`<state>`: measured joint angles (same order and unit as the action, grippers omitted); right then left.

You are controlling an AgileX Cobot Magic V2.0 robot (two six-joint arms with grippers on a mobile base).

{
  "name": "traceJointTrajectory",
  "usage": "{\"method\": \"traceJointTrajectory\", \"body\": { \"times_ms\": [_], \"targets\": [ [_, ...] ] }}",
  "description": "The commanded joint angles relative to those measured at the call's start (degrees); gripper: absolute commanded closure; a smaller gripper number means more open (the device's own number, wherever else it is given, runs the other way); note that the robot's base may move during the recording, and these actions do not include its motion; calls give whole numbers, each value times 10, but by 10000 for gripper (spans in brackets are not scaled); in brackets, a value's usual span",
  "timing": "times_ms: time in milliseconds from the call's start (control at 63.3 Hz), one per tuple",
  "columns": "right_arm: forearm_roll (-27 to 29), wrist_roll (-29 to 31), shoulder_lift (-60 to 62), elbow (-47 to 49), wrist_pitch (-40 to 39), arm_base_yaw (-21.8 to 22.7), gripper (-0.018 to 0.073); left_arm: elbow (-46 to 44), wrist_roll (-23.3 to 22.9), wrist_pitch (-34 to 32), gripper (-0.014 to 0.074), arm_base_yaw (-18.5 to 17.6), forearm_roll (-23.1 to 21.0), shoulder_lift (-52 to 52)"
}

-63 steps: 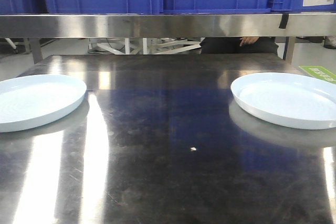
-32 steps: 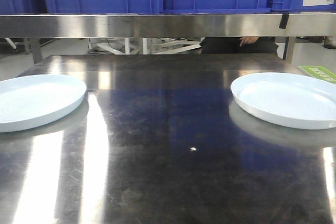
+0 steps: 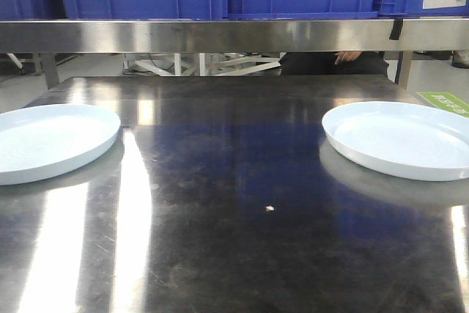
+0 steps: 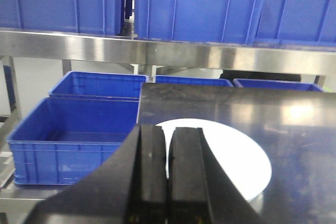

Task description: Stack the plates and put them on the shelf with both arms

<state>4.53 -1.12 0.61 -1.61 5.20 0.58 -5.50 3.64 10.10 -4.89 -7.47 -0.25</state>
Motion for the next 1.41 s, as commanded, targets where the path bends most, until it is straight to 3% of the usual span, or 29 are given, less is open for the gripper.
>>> {"method": "traceJointTrajectory", "body": {
  "times_ms": [0,158,553,837,1295,1390],
  "targets": [
    [-5,2,11,-1,-52,-1,503,-36,-5,-22,509,-3,-14,20],
    [-5,2,11,-1,-52,-1,503,-69,-5,-18,509,-3,-36,98],
    [-5,2,11,-1,-52,-1,503,-195,-5,10,508,-3,-37,376],
    [-5,2,11,-1,-52,-1,503,-328,-5,112,509,0,-26,578],
    [-5,2,11,-1,-52,-1,503,-556,-3,335,510,55,32,825],
    [-5,2,11,-1,-52,-1,503,-598,21,363,512,61,32,865]
  ]
}}
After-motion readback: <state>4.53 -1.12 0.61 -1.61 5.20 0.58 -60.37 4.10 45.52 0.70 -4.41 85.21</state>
